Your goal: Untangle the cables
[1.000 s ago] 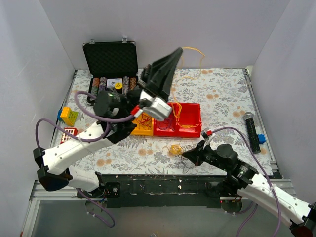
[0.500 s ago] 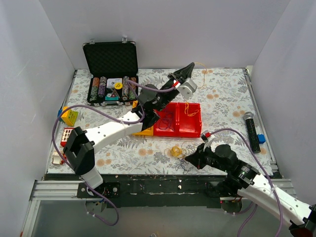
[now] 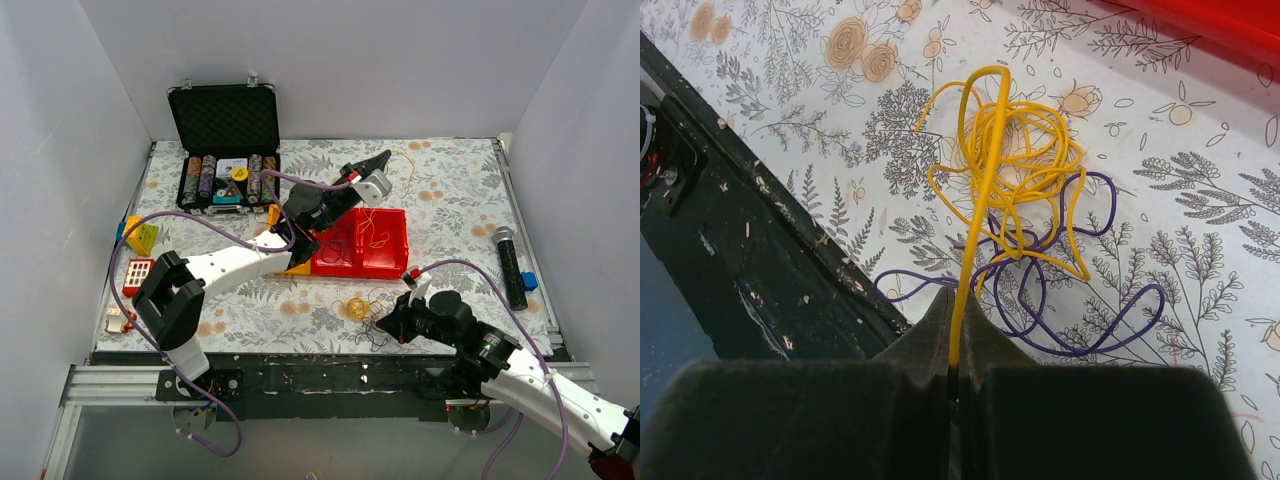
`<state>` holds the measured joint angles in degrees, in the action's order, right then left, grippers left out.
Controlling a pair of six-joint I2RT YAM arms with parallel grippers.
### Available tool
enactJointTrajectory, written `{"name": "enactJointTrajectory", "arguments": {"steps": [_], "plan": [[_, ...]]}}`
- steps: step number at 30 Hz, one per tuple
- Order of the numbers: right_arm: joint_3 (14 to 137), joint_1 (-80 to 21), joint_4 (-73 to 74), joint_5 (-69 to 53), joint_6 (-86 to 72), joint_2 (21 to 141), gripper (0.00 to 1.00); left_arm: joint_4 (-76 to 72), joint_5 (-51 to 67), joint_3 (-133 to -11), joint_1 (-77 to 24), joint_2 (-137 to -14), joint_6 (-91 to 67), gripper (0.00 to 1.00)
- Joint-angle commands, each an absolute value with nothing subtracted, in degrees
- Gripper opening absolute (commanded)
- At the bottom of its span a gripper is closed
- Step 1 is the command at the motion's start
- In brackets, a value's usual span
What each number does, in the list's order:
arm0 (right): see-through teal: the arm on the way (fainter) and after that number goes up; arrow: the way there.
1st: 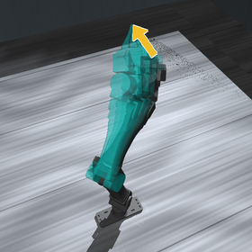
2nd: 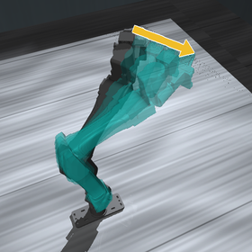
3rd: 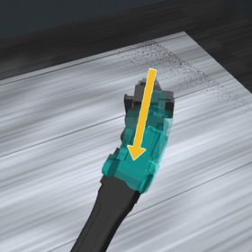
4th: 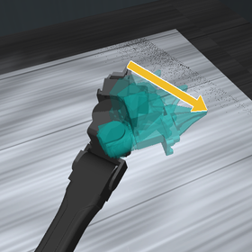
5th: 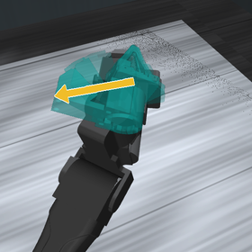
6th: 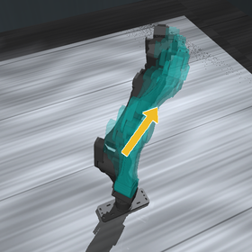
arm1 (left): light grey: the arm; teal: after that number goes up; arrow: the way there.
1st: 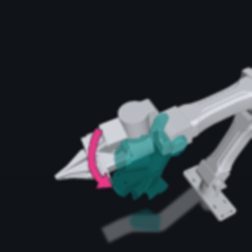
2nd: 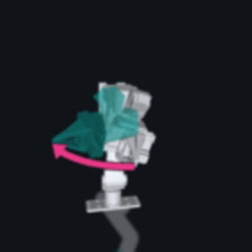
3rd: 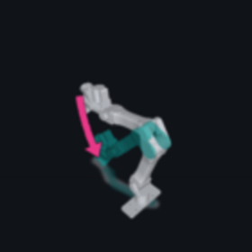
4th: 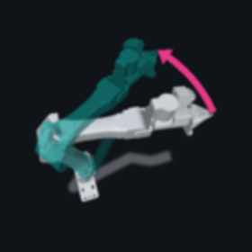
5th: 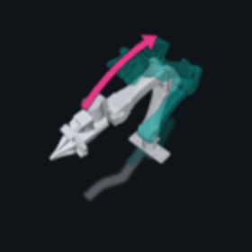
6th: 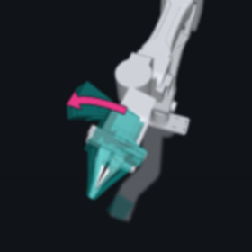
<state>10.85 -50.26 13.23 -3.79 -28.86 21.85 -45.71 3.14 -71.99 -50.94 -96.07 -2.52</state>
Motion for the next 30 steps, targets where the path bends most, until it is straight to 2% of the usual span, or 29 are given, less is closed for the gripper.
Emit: {"name": "enactJointTrajectory", "arguments": {"steps": [1,18,25,30], "plan": [[13.18,-50.45,11.78,-2.81,-28.48,22.15,0.01,-44.48,5.45,-71.19,-50.89,-95.8,-7.03,0.0],[13.27,-50.45,12.39,-1.15,-29.18,22.15,0.01,-40.86,1.32,-67.24,-51.77,-101.25,-13.27,0.0],[13.53,-50.36,12.83,-0.26,-29.71,21.97,0.01,-36.48,0.79,-69.79,-52.12,-105.38,-16.95,0.0],[13.54,-50.36,13.01,-0.26,-29.79,21.88,0.01,-33.58,-5.7,-69.52,-54.23,-106.08,-21.96,0.0]]}}
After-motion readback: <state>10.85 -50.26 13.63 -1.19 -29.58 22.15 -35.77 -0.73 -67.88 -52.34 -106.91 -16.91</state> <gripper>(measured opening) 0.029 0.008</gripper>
